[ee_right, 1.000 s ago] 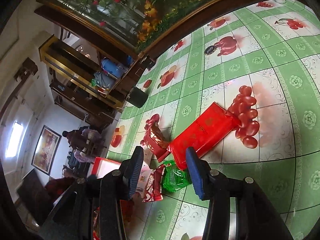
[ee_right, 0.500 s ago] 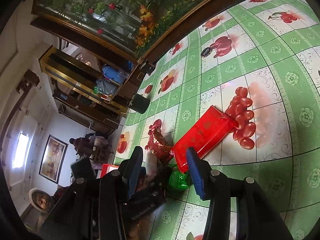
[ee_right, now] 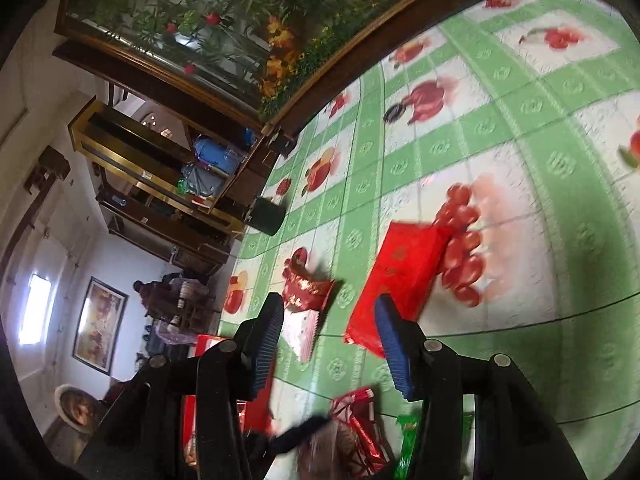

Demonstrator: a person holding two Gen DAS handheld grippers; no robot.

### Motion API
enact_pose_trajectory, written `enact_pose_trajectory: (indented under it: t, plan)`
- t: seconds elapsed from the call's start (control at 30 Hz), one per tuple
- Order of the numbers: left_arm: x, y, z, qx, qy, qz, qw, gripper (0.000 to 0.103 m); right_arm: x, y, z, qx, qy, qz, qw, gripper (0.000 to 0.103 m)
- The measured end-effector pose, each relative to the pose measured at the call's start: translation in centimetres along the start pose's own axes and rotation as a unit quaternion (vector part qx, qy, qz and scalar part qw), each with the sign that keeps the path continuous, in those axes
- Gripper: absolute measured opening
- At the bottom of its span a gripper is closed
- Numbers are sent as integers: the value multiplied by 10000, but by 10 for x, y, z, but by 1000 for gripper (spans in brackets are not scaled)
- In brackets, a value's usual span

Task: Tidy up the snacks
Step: 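Grasp the red-white striped candy with the right gripper while the left grasps the pink Lotso bag, then carry both snacks over the white tray and open both grippers to drop them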

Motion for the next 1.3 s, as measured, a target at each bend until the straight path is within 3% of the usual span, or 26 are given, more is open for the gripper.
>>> enact_pose_trajectory:
  t: [0.2,0.37,0.6,0.8,0.87,0.93,0.97,1.13,1.23,1.3]
  plan:
    - [17,-43,-29,-213,-299,174,9992,74,-4,-29,9,351,-472,75,9982,57]
    - [30,-49,-25,-427,131,140,9989,74,26,-17,3,301,-1059,-658,9917,56]
    - [42,-62,-33,-444,84,313,9985,74,89,17,-31,593,-2556,-1507,9531,56]
    - [35,-60,-42,-530,53,322,9981,74,106,27,-21,1435,-3206,-1484,9245,55]
    - [33,-57,-40,-522,120,266,9982,75,109,26,-22,1567,-3427,-1412,9155,50]
    - [32,-53,-37,-508,231,219,9982,75,112,27,-24,1804,-3795,-1304,8980,32]
    - [31,-51,-35,-497,296,191,9981,75,113,28,-25,1828,-3858,-1266,8954,31]
    - [25,-40,-28,-497,576,86,9971,75,93,20,-19,1861,-3401,-1044,9159,26]
    - [19,-32,-26,-477,661,107,9966,75,70,4,-25,1335,-2817,-686,9477,26]
    - [17,-25,-25,-444,688,58,9966,75,59,-5,-27,1049,-2520,-521,9606,26]
Point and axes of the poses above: each gripper's, at about its wrist camera, not at the fingertips, and y roughly the way its jaws point, z to its right, x to its underside, the point moved 7 cm from there along y, roughly the way its jaws point, and after that the axes turned 4 degrees about z, right-handed, at the moved point
